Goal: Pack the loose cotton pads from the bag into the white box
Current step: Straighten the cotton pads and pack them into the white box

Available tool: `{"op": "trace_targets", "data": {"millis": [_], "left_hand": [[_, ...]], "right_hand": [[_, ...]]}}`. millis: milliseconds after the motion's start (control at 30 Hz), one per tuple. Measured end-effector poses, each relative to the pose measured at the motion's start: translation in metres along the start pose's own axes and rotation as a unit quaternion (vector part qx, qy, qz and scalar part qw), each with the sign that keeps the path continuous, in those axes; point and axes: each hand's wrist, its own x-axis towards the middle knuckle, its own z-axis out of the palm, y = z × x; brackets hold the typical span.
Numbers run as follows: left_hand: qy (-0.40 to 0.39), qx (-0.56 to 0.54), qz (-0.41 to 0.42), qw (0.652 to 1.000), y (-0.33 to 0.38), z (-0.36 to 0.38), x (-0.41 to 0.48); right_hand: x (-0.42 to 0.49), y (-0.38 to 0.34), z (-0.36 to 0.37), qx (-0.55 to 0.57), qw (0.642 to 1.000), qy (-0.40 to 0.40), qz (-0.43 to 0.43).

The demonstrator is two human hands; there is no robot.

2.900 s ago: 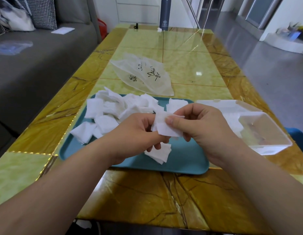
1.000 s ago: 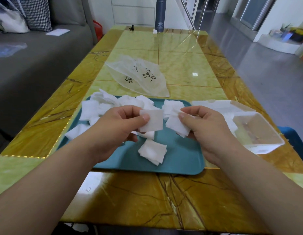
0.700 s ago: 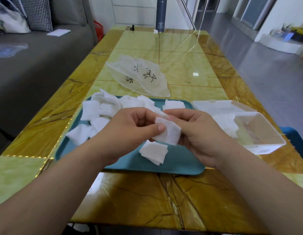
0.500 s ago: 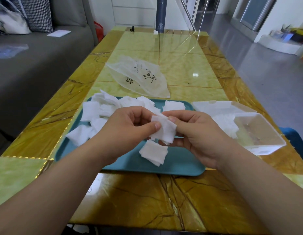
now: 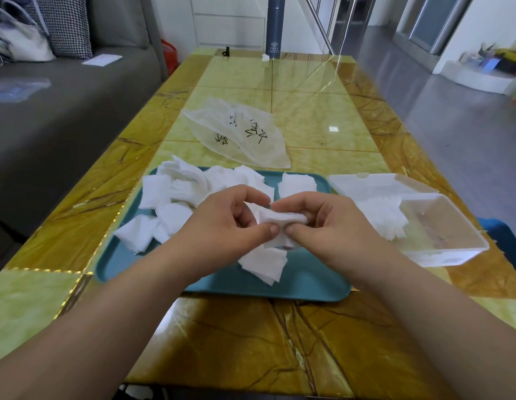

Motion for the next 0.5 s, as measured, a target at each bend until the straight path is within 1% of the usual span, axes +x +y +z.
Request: {"op": "trace_targets", "data": {"millis": [33, 100, 167, 267, 367, 500], "left_hand": [[-0.003, -0.005, 0.003, 1.000, 0.001, 0.001, 0.000], [-0.008, -0.044, 0.001, 0.999, 0.002, 0.001, 0.000], [-0.007, -0.069, -0.006, 0.998, 0.001, 0.001, 0.000], [0.004, -0.070, -0.001, 0.998, 0.001, 0.002, 0.000], [-0.007, -0.076, 0.005, 0.997, 0.001, 0.003, -0.001], [-0.018, -0.064, -0.005, 0.998, 0.001, 0.007, -0.001]], "right_hand": [[0.000, 0.000, 0.000, 0.007, 1.000, 0.002, -0.001], [-0.001, -0.001, 0.001, 0.069, 0.997, 0.002, 0.024], [-0.002, -0.007, 0.003, 0.145, 0.986, -0.019, 0.083], [-0.002, -0.011, 0.005, 0.190, 0.969, -0.048, 0.153], [-0.001, -0.012, 0.009, 0.212, 0.963, -0.034, 0.165], [0.001, -0.009, 0.009, 0.191, 0.970, -0.005, 0.150]]}}
